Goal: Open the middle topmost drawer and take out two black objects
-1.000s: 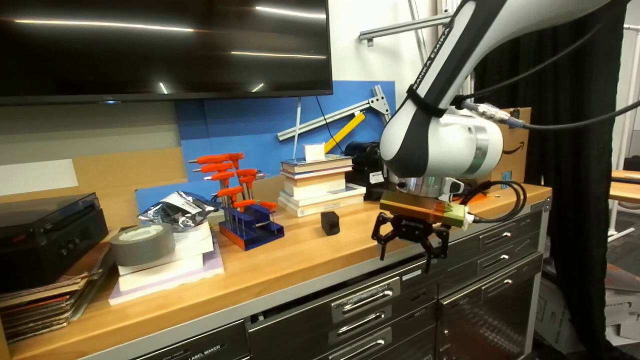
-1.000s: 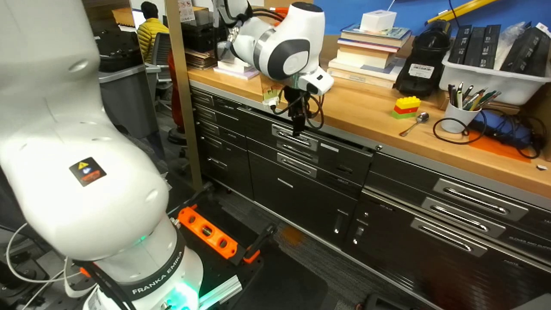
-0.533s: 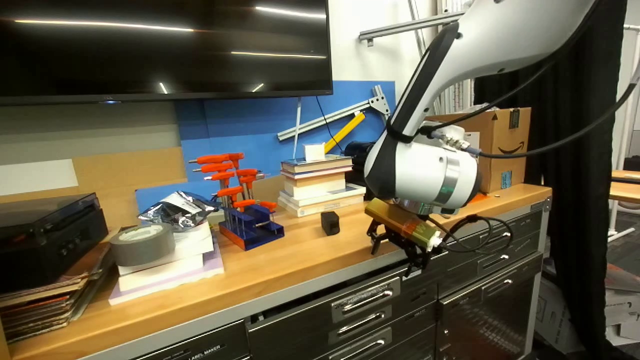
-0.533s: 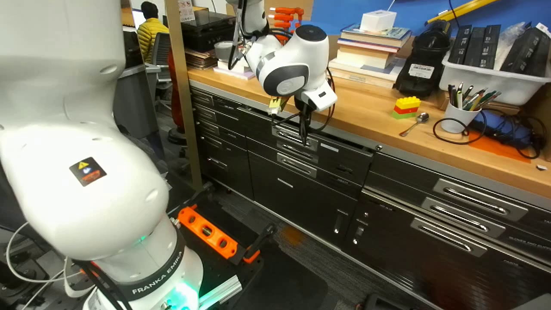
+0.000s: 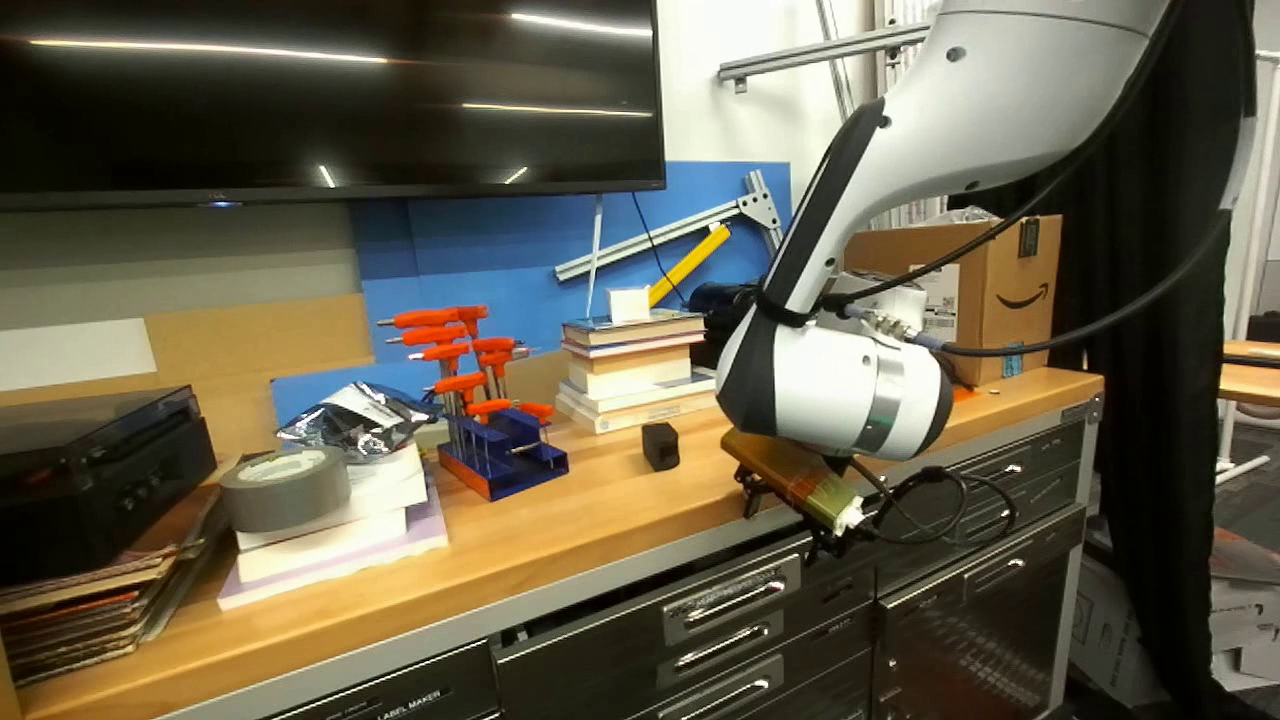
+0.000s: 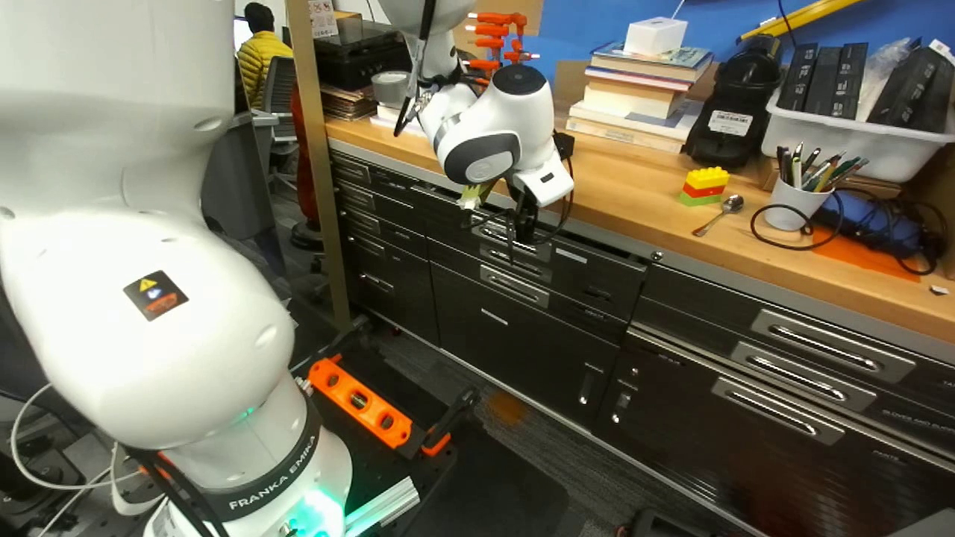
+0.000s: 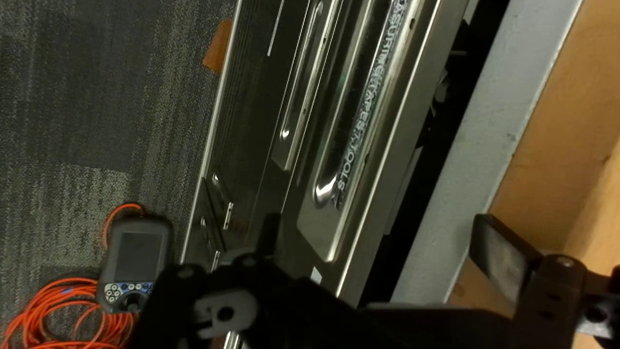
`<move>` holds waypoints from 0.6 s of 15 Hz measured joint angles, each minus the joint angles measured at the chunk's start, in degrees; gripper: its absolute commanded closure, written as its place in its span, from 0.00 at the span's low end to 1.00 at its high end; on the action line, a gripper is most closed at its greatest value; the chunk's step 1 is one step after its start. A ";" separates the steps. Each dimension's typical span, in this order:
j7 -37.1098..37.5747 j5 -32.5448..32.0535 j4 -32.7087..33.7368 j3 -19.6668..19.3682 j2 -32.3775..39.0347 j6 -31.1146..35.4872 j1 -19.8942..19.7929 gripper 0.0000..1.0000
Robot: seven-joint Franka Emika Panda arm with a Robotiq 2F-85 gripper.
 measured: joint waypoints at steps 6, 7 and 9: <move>3.75 0.19 -0.87 -0.20 2.37 5.21 1.65 0.00; 4.26 0.21 -0.87 -0.17 2.90 5.86 1.74 0.00; 5.19 0.22 -0.85 -0.13 3.91 6.77 1.81 0.00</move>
